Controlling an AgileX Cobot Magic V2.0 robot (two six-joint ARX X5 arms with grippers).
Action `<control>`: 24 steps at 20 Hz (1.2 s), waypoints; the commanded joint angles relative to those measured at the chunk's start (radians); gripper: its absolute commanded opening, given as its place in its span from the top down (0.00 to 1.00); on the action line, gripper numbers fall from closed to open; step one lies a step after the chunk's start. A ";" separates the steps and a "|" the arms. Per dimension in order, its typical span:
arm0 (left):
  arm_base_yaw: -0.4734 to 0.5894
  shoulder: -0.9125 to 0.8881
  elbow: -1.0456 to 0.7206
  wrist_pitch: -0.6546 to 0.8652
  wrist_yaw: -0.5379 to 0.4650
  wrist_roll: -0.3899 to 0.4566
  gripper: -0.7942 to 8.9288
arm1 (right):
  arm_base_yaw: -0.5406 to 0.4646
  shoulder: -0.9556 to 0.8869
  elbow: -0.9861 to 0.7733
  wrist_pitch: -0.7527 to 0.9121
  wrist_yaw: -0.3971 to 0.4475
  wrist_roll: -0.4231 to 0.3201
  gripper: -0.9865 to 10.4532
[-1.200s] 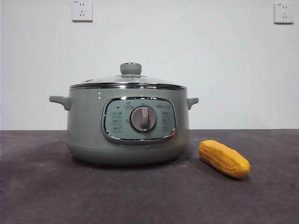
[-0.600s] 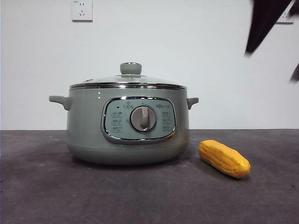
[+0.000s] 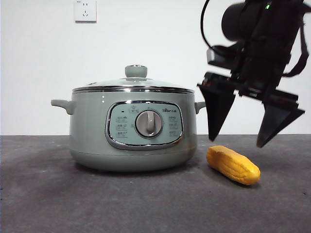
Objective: Pick up the corn,open the lid,put the corn in the pot,close the lid
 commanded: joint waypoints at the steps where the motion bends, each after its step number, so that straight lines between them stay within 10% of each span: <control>1: -0.004 -0.002 0.001 0.005 0.004 0.008 0.33 | 0.001 0.040 0.000 0.008 0.014 0.016 0.51; 16: -0.004 0.018 0.001 0.009 0.004 0.008 0.33 | 0.001 0.089 -0.001 0.027 0.014 0.002 0.93; 24: -0.034 0.085 0.003 0.179 0.003 0.008 0.34 | -0.002 -0.078 -0.001 -0.047 0.023 -0.032 0.92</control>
